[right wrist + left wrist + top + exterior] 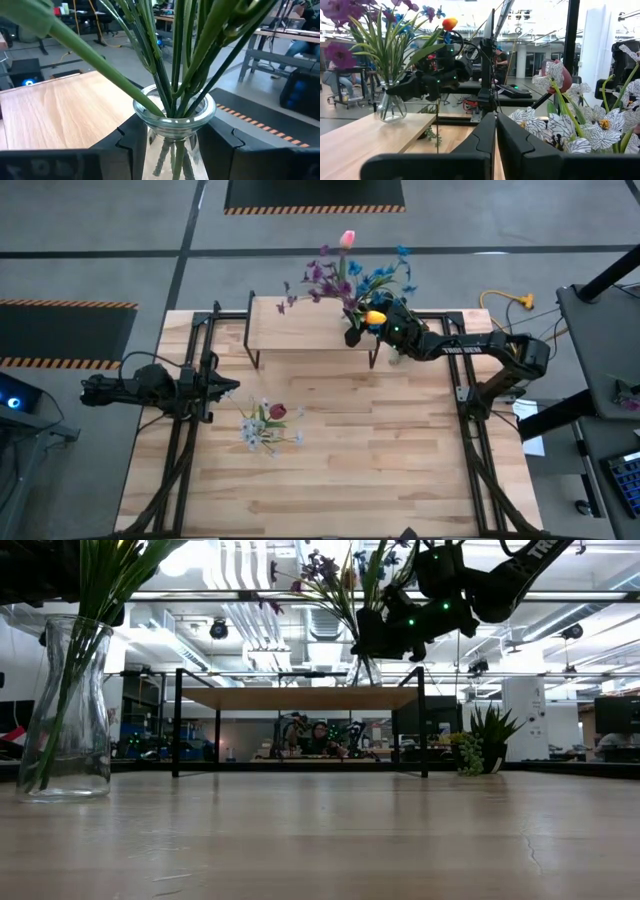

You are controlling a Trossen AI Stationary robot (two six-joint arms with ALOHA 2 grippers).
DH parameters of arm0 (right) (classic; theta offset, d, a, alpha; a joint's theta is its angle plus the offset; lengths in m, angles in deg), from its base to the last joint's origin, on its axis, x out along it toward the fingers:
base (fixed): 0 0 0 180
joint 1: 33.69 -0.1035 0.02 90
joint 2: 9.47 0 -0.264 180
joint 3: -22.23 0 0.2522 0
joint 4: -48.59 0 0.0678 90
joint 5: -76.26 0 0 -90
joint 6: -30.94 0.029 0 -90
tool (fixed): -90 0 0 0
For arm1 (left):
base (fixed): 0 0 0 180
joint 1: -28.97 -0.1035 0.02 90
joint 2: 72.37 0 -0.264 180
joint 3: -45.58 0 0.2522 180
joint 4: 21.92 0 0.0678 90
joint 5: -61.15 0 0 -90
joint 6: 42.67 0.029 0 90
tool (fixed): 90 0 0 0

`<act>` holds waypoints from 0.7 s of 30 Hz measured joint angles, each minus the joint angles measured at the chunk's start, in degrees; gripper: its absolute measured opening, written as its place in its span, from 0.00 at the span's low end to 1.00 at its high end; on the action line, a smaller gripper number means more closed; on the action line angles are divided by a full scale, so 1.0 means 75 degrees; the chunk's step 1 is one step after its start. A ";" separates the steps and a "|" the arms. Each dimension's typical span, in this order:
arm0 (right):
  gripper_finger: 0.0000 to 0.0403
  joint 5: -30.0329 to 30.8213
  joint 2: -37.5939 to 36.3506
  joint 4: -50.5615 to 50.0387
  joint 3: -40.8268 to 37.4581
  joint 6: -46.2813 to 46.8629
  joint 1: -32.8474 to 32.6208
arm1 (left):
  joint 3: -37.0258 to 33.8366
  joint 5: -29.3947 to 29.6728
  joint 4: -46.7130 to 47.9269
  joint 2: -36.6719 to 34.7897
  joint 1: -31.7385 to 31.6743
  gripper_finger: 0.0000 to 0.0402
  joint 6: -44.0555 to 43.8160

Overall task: Pick and place flowers into a vace then onto a shelf
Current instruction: Put the right transparent vase with flowers on the shelf

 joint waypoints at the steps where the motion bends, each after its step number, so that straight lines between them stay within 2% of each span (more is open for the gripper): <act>1: 0.34 -0.0009 0.0000 0.0003 -0.0008 -0.0005 0.0003 | 0.0000 0.0000 0.0000 -0.0001 0.0001 0.00 0.0000; 15: 0.52 -0.0058 -0.0013 -0.0058 -0.0023 -0.0049 0.0003 | 0.0000 0.0000 0.0000 -0.0001 0.0001 0.00 0.0000; 21: 0.59 -0.0068 -0.0457 -0.0834 -0.0028 -0.0139 -0.0057 | 0.0000 0.0000 0.0000 0.0000 -0.0001 0.00 0.0000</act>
